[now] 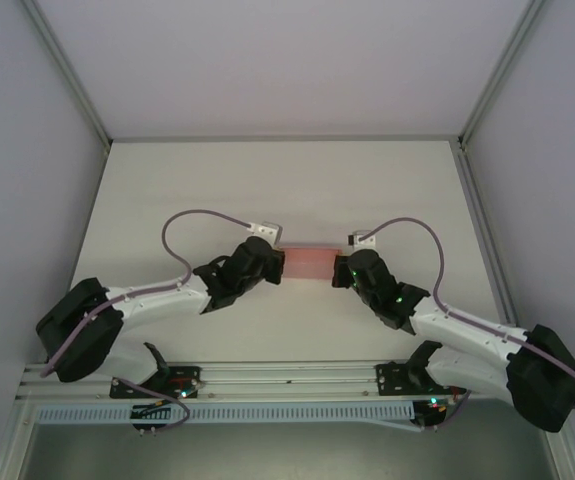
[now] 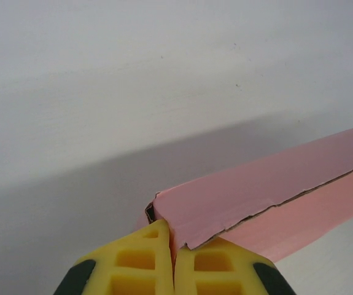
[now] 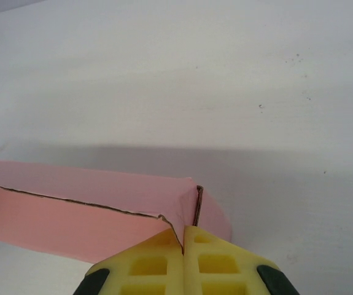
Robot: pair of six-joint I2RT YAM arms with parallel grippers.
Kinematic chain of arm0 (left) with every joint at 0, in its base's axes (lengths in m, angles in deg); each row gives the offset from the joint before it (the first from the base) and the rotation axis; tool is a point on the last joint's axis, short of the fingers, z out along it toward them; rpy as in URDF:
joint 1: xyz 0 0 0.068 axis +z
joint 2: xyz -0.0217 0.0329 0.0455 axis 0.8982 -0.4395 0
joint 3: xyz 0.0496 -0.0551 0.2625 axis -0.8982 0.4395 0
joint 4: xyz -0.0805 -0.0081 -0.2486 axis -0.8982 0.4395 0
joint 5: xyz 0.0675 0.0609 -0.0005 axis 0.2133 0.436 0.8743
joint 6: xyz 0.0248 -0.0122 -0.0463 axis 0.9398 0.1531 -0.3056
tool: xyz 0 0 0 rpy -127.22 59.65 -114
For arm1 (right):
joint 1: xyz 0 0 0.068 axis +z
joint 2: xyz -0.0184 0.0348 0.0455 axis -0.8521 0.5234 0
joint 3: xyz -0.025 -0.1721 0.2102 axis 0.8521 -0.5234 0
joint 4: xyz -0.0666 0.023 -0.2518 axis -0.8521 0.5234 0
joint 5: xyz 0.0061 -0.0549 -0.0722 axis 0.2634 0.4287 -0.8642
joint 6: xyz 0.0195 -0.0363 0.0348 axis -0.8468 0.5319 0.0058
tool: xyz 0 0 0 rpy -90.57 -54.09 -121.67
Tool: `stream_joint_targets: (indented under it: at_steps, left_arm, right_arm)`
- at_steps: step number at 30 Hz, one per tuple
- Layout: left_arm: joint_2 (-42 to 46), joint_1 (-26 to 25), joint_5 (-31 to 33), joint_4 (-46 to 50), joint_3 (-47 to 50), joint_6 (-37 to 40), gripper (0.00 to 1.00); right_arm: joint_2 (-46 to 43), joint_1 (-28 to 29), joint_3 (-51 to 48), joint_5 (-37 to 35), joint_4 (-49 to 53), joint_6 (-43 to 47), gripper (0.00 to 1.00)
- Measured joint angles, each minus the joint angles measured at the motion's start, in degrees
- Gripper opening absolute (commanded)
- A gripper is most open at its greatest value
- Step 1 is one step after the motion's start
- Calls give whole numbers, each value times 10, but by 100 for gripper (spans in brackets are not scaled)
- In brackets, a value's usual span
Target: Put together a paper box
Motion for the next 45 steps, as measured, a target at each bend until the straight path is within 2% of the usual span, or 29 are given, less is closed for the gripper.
stream_joint_targets:
  at_steps: [3, 4, 5, 8, 11, 12, 13, 15, 22, 29, 35, 45]
  left_arm:
    - [-12, 0, 12, 6, -15, 2, 0]
    - [-15, 0, 14, 11, -21, 2, 0]
    - [-17, -1, 17, 18, -26, 2, 0]
    - [-24, -9, 18, 44, -45, 1, 0]
    - [-29, -19, 19, 63, -59, 0, 0]
    - [-30, -22, 19, 68, -62, -1, 0]
    - [-31, -24, 18, 71, -64, -1, 0]
    - [-31, -27, 16, 78, -68, -1, 0]
    - [-40, -29, 16, 107, -89, -1, 0]
    - [-42, -39, 25, 119, -96, 0, 0]
    - [-45, -42, 29, 121, -98, 0, 0]
    - [-52, -45, 35, 121, -104, 0, 0]
  right_arm:
    - [2, 0, 10, -2, 17, -2, 11]
    - [0, 0, 17, -2, 30, -3, 19]
    - [0, 0, 23, 2, 42, -5, 32]
    - [-8, 8, 44, 19, 83, -16, 51]
    - [-18, 12, 65, 27, 133, -31, 59]
    - [-21, 13, 72, 29, 149, -35, 65]
    - [-24, 13, 78, 31, 161, -40, 76]
    - [-34, 13, 87, 32, 181, -47, 79]
    - [-75, 12, 109, 1, 246, -90, 80]
    - [-133, -22, 99, -19, 275, -144, 69]
    - [-130, -78, 84, 9, 275, -166, 59]
    - [-122, -83, 44, 64, 255, -187, 49]
